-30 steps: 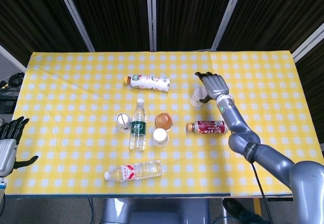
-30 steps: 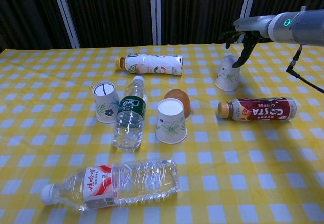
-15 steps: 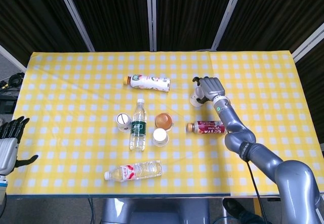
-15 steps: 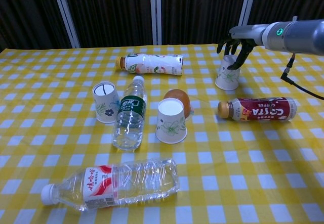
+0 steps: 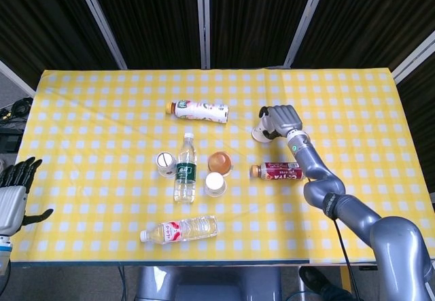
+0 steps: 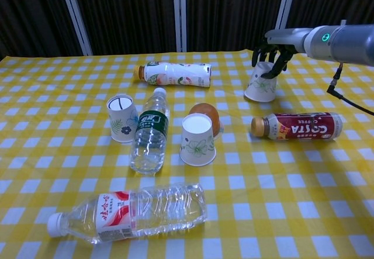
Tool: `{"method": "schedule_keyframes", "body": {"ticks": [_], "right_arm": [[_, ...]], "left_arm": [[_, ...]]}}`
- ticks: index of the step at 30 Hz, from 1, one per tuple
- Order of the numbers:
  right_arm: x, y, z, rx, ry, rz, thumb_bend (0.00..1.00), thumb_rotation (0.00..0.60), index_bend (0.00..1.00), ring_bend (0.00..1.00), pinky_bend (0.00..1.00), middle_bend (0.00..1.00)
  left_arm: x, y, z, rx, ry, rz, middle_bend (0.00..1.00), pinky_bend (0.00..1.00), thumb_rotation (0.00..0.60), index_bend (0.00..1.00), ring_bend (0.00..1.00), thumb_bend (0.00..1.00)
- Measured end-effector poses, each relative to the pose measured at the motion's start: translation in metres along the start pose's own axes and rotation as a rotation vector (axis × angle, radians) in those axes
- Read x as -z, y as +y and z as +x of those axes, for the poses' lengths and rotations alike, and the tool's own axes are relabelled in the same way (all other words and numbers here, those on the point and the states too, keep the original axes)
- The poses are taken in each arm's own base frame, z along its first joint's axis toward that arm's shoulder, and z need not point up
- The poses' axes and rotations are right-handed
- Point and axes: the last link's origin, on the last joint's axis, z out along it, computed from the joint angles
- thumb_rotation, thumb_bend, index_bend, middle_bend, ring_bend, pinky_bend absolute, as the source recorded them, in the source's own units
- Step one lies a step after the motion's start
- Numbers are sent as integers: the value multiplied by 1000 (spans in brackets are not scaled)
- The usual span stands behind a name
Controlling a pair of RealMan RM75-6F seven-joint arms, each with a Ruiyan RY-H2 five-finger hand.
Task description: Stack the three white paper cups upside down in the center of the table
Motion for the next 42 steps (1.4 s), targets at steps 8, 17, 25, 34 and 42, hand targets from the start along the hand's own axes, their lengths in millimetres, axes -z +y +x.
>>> {"method": "schedule_keyframes", "body": {"ticks": [8, 17, 25, 34, 42], "right_arm": [[31, -28, 23, -5, 59, 168, 297, 600, 395, 367, 502, 443], [111, -82, 39, 13, 69, 441, 296, 600, 395, 367, 503, 442], [152, -109, 34, 105, 91, 537, 295, 600, 391, 367, 503, 440], [153, -139, 7, 127, 72, 553, 296, 600, 391, 366, 505, 442], [138, -155, -9, 161, 50, 531, 298, 600, 391, 367, 505, 441]], "left_arm": [[3, 3, 0, 11, -10, -22, 0, 0, 600, 0, 0, 0], [9, 8, 4, 28, -8, -61, 0, 0, 600, 0, 0, 0], [12, 8, 6, 41, -10, -71, 0, 0, 600, 0, 0, 0], [14, 5, 9, 60, -5, -75, 0, 0, 600, 0, 0, 0], [12, 3, 8, 60, -17, -64, 0, 0, 600, 0, 0, 0]]}}
